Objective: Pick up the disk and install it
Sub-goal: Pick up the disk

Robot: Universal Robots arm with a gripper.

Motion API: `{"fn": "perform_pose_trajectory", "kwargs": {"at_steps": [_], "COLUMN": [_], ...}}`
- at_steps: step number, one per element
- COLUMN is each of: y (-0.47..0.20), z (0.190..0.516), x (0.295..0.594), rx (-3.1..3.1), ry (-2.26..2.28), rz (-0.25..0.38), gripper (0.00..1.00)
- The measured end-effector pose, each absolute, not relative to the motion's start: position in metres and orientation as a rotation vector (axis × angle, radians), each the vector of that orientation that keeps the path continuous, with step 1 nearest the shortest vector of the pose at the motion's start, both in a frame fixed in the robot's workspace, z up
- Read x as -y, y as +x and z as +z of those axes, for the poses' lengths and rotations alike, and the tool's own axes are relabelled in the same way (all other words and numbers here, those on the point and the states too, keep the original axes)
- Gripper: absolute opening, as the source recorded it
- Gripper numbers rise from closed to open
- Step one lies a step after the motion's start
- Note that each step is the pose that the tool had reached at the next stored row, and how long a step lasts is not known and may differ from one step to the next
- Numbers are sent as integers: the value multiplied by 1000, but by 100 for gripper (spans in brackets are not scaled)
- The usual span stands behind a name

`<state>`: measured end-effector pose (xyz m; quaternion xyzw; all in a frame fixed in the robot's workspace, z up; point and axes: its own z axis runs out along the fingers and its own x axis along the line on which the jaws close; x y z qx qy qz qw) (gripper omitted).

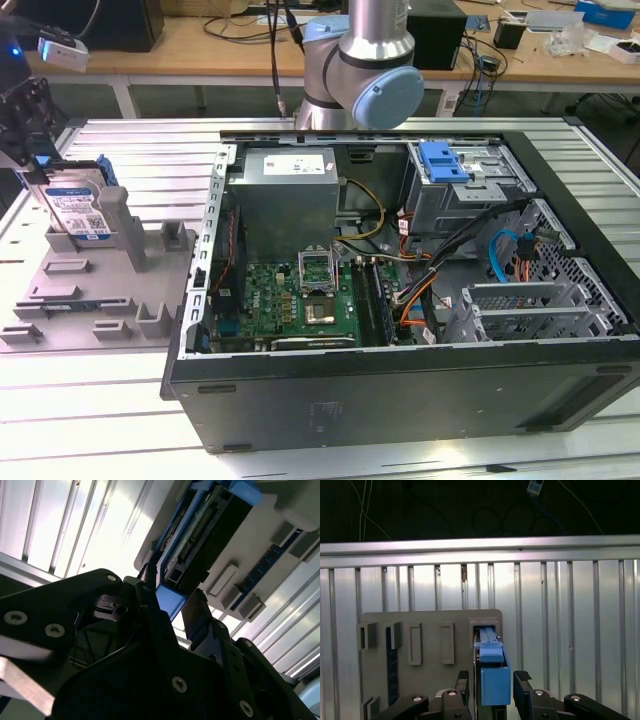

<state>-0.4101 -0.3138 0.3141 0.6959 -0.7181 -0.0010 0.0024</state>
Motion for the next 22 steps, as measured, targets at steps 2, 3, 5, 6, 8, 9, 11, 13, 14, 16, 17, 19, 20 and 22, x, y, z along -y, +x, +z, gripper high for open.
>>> {"fn": "perform_pose_trajectory", "kwargs": {"at_steps": [2,3,5,6,8,9,11,13,14,16,17,19,20,22], "y": [-410,-410,-410,-410,-410,-411,-411,-411,-411,-411,-411,-411,-411,-411], "z": [313,313,312,311,311,310,309,308,307,307,306,305,305,304], "x": [314,314,314,314,314,314,314,314,314,314,314,314,314,314], "rx": [2253,2254,2254,2254,2254,2255,2255,2256,2256,2256,2256,2257,2257,2258], "ry": [2184,2184,2184,2184,2185,2185,2185,2186,2186,2186,2186,2187,2187,2187], "rz": [-5,-5,-6,-6,-7,-7,-8,-9,-10,-11,-11,-13,-13,-14], "gripper": [48,48,48,48,48,48,48,48,48,48,48,48,48,48]}}
